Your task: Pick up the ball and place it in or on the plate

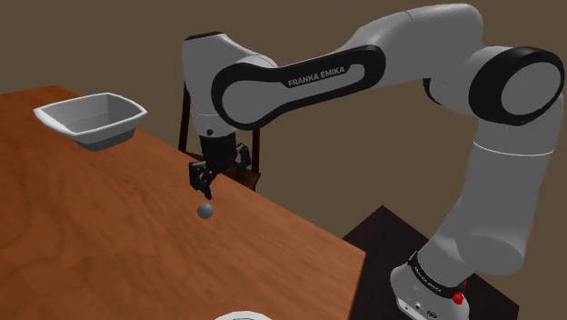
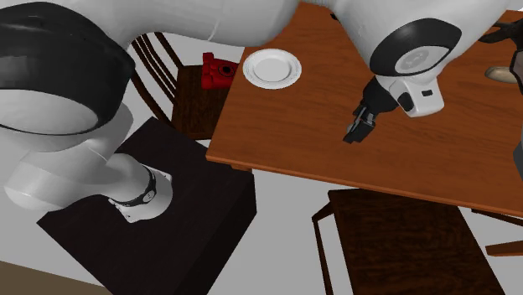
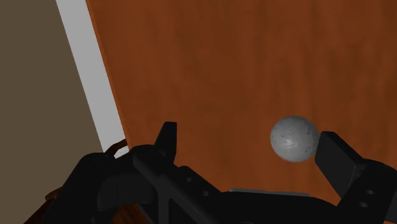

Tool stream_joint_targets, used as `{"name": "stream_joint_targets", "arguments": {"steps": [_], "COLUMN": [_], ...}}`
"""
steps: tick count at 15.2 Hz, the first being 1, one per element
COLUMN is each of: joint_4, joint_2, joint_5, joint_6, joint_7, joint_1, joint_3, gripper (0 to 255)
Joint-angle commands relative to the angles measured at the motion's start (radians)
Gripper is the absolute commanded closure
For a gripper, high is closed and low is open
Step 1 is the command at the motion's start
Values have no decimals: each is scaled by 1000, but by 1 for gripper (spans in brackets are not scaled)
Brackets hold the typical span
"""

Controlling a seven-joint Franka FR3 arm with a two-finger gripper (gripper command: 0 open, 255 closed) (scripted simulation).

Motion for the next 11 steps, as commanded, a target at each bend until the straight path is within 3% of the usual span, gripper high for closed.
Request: {"name": "stream_joint_targets", "arguments": {"steps": [1, 4, 11], "joint_4": [92, 220, 132], "joint_2": [85, 192, 202], "joint_5": [-26, -54, -62], "joint_6": [-18, -49, 48], "joint_7": [37, 72, 80], "joint_1": [40, 95, 90], "joint_3": [-4, -16, -21], "gripper": [0, 0, 0]}}
